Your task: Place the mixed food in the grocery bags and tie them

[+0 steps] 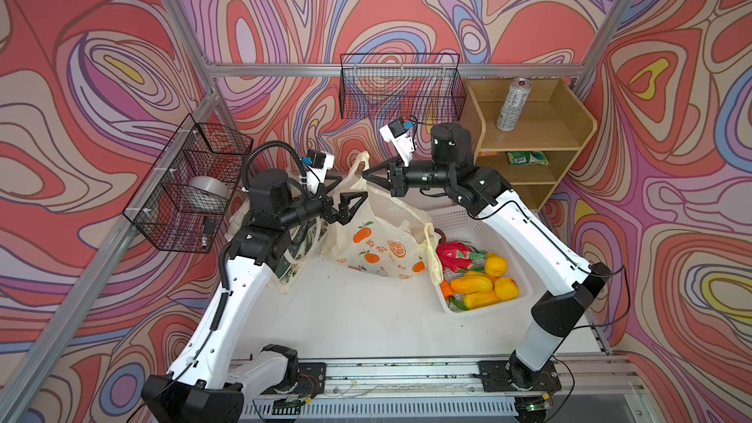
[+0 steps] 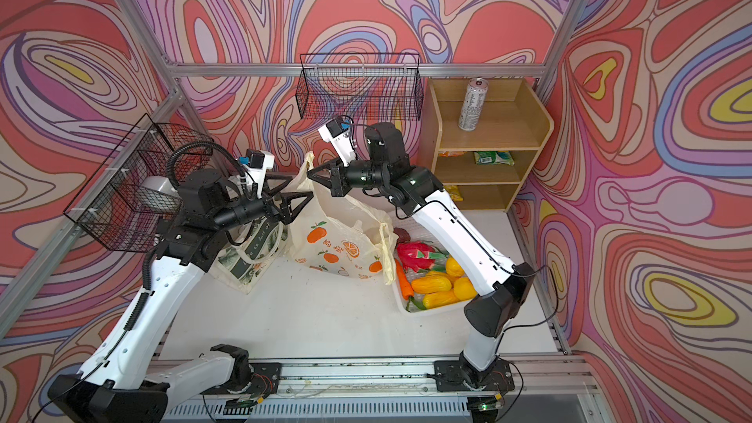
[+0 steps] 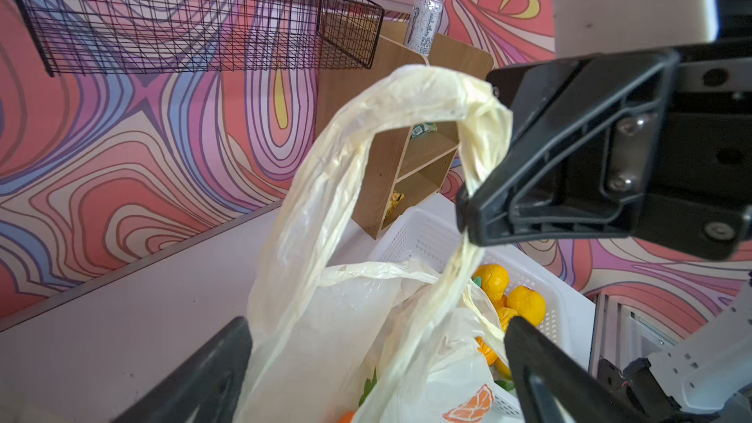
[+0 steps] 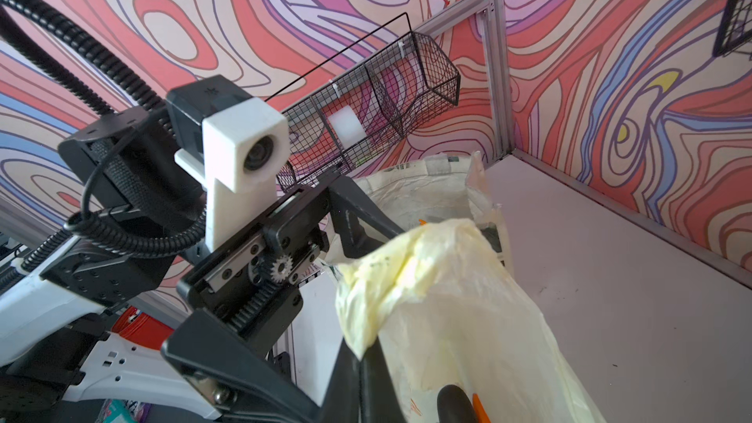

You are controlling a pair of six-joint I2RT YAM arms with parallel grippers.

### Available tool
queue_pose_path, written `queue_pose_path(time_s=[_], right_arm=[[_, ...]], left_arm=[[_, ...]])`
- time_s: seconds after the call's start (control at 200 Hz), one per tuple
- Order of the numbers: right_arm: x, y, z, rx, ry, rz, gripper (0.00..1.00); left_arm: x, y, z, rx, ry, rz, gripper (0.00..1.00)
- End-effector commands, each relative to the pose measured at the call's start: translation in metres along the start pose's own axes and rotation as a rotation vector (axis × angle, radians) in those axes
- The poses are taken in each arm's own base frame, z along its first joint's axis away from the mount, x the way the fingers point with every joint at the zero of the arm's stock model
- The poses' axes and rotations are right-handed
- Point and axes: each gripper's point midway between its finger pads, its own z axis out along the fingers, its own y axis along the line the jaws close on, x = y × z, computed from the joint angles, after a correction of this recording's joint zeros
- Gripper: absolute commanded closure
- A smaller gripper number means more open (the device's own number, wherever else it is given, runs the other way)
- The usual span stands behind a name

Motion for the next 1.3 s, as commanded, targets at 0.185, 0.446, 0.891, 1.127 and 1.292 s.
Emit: queue_pose_path(time_s=[0.185, 0.446, 0.891, 1.127, 1.292], right_arm=[[0.008, 0.006, 0.007, -0.062, 0.025, 0.010, 1.00], [0.009, -0.001, 0.005, -0.019, 0.026, -0.007, 0.84], [-0.008, -0.018, -0.025, 0.095, -0.069, -0.133, 0.17], [-0.021, -0.009, -0.002, 0.032, -0.078, -0.176, 0.14], [-0.019, -0.017, 0.020, 0.015, -0.058, -0.166, 0.17]], left_arm=[[0.002, 0.009, 0.026, 0.020, -0.007, 0.028, 0.00], [0.021, 0.010, 0.040, 0.076, -0.008, -0.078, 0.82], [0.031, 0.000, 0.027, 0.088, -0.042, -0.250, 1.00], [0.037, -0.010, 0.026, 0.081, -0.027, -0.269, 1.00], [0.041, -0.013, 0.029, 0.094, -0.013, -0.274, 1.00]])
